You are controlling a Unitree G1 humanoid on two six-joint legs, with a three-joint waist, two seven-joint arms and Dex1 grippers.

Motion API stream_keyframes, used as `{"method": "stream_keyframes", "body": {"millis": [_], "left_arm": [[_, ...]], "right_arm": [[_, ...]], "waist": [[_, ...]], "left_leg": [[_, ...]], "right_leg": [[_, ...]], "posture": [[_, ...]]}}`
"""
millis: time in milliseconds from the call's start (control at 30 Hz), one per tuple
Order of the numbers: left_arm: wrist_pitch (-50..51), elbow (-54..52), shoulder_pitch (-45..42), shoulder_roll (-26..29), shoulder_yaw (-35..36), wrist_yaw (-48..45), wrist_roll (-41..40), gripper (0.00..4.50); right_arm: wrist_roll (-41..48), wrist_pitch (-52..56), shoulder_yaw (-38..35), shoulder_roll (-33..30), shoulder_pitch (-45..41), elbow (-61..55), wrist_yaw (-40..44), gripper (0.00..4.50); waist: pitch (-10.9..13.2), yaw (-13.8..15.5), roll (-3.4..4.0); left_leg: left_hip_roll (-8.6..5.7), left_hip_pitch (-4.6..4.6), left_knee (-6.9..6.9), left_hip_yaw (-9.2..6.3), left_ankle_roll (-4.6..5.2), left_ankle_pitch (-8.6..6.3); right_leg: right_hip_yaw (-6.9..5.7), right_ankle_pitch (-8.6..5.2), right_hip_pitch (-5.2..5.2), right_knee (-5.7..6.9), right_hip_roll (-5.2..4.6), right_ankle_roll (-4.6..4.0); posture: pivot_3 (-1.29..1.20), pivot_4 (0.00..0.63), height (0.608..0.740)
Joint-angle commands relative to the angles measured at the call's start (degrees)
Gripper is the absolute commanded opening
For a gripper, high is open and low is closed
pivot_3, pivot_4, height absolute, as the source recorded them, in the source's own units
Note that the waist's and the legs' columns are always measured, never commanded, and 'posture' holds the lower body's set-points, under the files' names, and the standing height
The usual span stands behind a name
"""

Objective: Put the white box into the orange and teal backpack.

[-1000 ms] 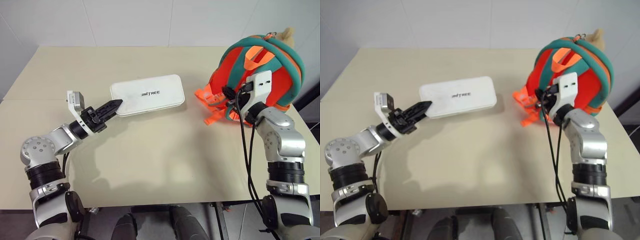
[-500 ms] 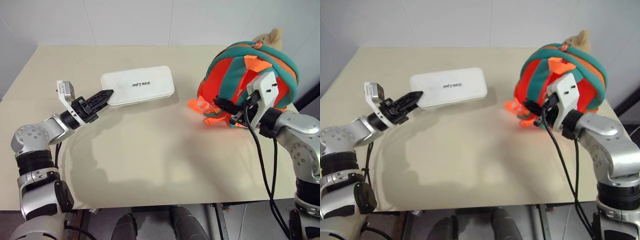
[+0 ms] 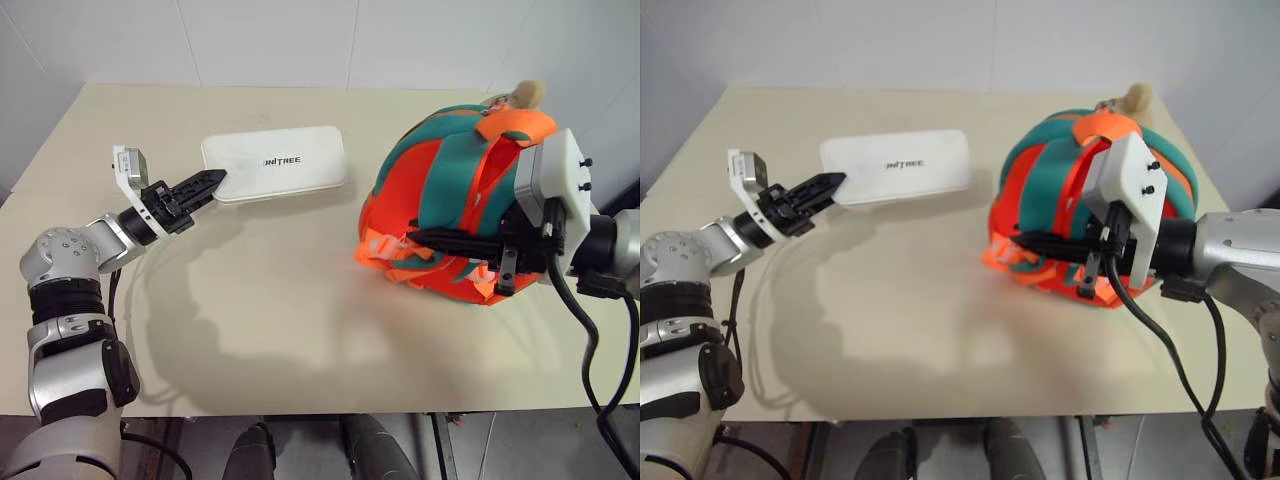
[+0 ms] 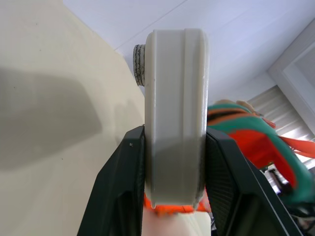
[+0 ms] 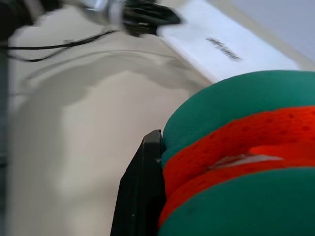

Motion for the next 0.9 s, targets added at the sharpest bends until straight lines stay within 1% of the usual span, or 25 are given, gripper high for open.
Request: {"method": "stream_keyframes", "body": {"millis": [33, 133, 167, 233, 300, 400, 467, 600, 700, 800, 900], "left_arm": [[-1.72, 1.1, -2.95, 1.42, -0.33, -3.25, 1.09, 1.32], [-2.63, 2.22, -3.7, 1.62, -0.86, -4.88, 2.2, 1.32], [-2.95, 2.49, -3.81, 1.74, -1.11, -5.56, 2.68, 1.32], [-3.53, 2.73, -3.88, 1.87, -1.38, -6.62, 3.33, 1.32], [-3.88, 2.67, -3.85, 1.97, -1.5, -7.46, 3.71, 1.32], [-4.22, 0.98, -2.88, 2.48, -1.69, -9.11, 4.04, 1.32], [-5.25, -1.07, -1.59, 2.99, -1.38, -10.29, 4.06, 1.32], [-8.14, -7.71, 2.14, 4.19, 0.38, -12.66, 2.88, 1.32], [-12.32, -14.89, 5.1, 3.56, 3.14, -13.25, 1.19, 1.32], [-13.92, -20.24, 7.49, 3.12, 5.06, -13.23, -0.34, 1.32], [-14.58, -25.25, 10.22, 3.91, 6.18, -12.71, -1.36, 1.32]], "right_arm": [[5.68, -1.88, -2.75, -2.88, -1.72, -3.46, 3.14, 0.13], [7.98, -3.65, -3.77, -4.71, -0.07, -4.99, 6.51, 0.13], [6.83, -4.63, -4.16, -6.02, 2.02, -5.98, 9.19, 0.13], [3.47, -6.98, -4.56, -7.95, 6.42, -6.92, 13.27, 0.13], [-1.79, -10.71, -4.12, -9.04, 11.56, -6.67, 16.23, 0.13], [-8.3, -16.53, -3.23, -8.15, 18.07, -5.42, 18.72, 0.13], [-11.04, -19.65, -2.5, -7.02, 20.44, -4.05, 19.0, 0.13], [-14.31, -23.4, -0.03, -3.39, 21.77, -0.01, 17.42, 0.13], [-16.18, -24.66, 1.98, -1.35, 22.58, 2.84, 16.72, 0.13], [-15.44, -24.49, 2.84, 0.56, 22.12, 4.6, 15.96, 0.13], [-15.98, -24.54, 3.61, 0.94, 22.0, 6.19, 16.34, 0.13]], "waist": [[0.0, 0.06, 0.0], [0.0, -0.02, 0.0], [0.0, 0.02, 0.0], [0.0, 0.24, 0.0], [0.0, 0.23, 0.0], [0.0, 0.36, -0.01], [0.0, 0.23, -0.01], [0.0, -0.18, -0.01], [0.01, -0.03, -0.02], [0.01, 0.18, -0.02], [0.01, 0.22, -0.02]], "left_leg": [[0.0, -0.01, 0.0, -0.01, 0.0, 0.0], [0.0, -0.03, 0.0, -0.02, 0.01, -0.01], [0.0, -0.04, 0.0, -0.02, 0.01, -0.01], [0.0, -0.06, 0.0, -0.06, 0.01, -0.01], [0.0, -0.08, 0.05, -0.06, 0.02, -0.01], [0.0, -0.12, 0.25, -0.07, 0.03, -0.02], [-0.01, -0.14, 0.39, -0.06, 0.04, -0.02], [0.0, -0.1, 0.62, -0.07, 0.03, -0.02], [0.0, -0.07, 0.77, -0.1, 0.02, -0.01], [0.0, -0.06, 0.87, -0.11, 0.02, 0.0], [-0.01, 0.06, 0.89, -0.13, 0.02, 0.0]], "right_leg": [[-0.03, 0.0, 0.0, -0.01, 0.0, 0.0], [-0.04, -0.01, 0.0, -0.03, 0.0, 0.0], [-0.04, -0.01, 0.0, -0.03, 0.0, 0.0], [-0.1, -0.02, -0.01, -0.03, 0.0, 0.01], [-0.1, -0.03, 0.0, -0.03, 0.0, 0.01], [-0.11, -0.03, 0.01, 0.05, 0.0, 0.02], [-0.11, -0.02, 0.01, 0.14, 0.01, 0.05], [-0.09, -0.02, 0.03, 0.41, 0.01, 0.05], [-0.09, -0.02, 0.04, 0.58, 0.02, 0.04], [-0.09, 0.0, 0.08, 0.64, 0.02, 0.05], [-0.09, 0.0, 0.21, 0.66, 0.02, 0.06]], "posture": [[0.0, 0.15, 0.74], [0.0, 0.15, 0.74], [0.0, 0.15, 0.74], [0.0, 0.15, 0.74], [0.0, 0.15, 0.74], [0.0, 0.15, 0.74], [0.0, 0.15, 0.74], [0.0, 0.15, 0.74], [0.0, 0.15, 0.74], [0.0, 0.15, 0.74], [0.0, 0.15, 0.74]]}}
